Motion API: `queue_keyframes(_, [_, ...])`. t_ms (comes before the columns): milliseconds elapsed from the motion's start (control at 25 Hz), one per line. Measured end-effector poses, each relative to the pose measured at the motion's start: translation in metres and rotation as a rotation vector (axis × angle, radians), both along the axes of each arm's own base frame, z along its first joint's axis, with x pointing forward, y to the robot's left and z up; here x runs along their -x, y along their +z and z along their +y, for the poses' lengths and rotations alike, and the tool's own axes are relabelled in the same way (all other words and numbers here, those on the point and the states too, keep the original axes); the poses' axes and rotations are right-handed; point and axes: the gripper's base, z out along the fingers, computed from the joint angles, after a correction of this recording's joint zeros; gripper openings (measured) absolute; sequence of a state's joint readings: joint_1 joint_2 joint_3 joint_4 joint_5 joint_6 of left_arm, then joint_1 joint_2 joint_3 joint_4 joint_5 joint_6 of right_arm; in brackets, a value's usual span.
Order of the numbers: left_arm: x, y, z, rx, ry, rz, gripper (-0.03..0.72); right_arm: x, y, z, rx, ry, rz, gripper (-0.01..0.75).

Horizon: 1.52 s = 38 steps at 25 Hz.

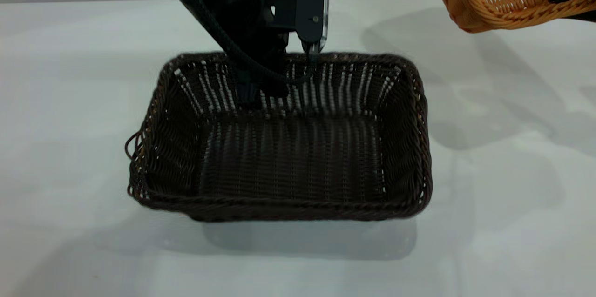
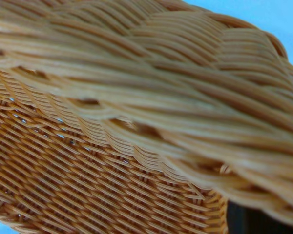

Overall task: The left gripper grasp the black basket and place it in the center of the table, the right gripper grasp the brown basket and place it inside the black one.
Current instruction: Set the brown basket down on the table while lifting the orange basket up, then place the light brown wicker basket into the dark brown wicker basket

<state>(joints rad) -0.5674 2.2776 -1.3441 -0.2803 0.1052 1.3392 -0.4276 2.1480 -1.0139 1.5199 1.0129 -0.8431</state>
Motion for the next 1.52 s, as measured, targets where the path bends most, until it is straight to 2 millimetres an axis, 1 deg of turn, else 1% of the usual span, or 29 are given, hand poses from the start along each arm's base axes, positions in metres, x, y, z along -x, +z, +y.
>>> queue_keyframes(80, [-0.004,0.003,-0.002,0.04,0.055,-0.033,0.468,0.001,0.0,0.0,0.006,0.011,0.004,0.082])
queue_keyframes(160, [-0.008,0.011,-0.003,0.102,0.136,-0.063,0.518,0.002,0.001,0.001,0.008,0.024,0.009,0.082])
queue_keyframes(240, [-0.012,0.023,0.0,0.164,0.231,-0.056,0.541,0.003,0.002,0.002,0.001,0.037,0.018,0.082])
queue_keyframes(320, [-0.018,0.043,0.011,0.218,0.315,-0.053,0.545,0.005,0.004,0.003,-0.004,0.059,0.03,0.082])
queue_keyframes(400, [-0.025,0.062,0.031,0.247,0.402,-0.023,0.545,0.008,0.005,0.007,0.008,0.099,0.051,0.082])
queue_keyframes(440, [-0.031,0.075,0.048,0.264,0.459,-0.014,0.545,0.008,0.005,0.011,0.015,0.12,0.06,0.082])
queue_keyframes(520, [-0.038,0.088,0.076,0.28,0.551,0.016,0.545,0.008,0.006,0.02,0.027,0.165,0.072,0.082])
queue_keyframes(600, [-0.047,0.098,0.112,0.303,0.666,0.028,0.545,0.007,0.008,0.034,0.035,0.217,0.091,0.082])
queue_keyframes(720, [-0.058,0.109,0.162,0.347,0.835,0.019,0.545,0.007,0.008,0.06,0.041,0.301,0.126,0.082])
queue_keyframes(760, [-0.059,0.111,0.174,0.354,0.869,0.013,0.545,0.008,0.007,0.068,0.047,0.332,0.136,0.082])
queue_keyframes(880, [-0.063,0.113,0.207,0.362,0.95,0.003,0.545,0.013,0.004,0.1,0.075,0.454,0.176,0.082])
queue_keyframes(1000, [-0.063,0.112,0.228,0.375,1.012,0.011,0.545,0.019,0.002,0.128,0.115,0.553,0.216,0.082])
queue_keyframes(1080, [-0.063,0.112,0.235,0.381,1.033,0.012,0.545,0.023,-0.001,0.142,0.157,0.599,0.232,0.082])
queue_keyframes(1160, [-0.063,0.112,0.238,0.381,1.039,0.012,0.545,0.024,-0.001,0.155,0.2,0.638,0.233,0.082])
queue_keyframes(1320, [-0.063,0.112,0.238,0.38,1.04,0.014,0.545,0.017,0.006,0.176,0.29,0.712,0.227,0.082])
queue_keyframes(1520, [-0.063,0.112,0.238,0.38,1.041,0.015,0.545,0.009,0.017,0.193,0.429,0.789,0.24,0.082])
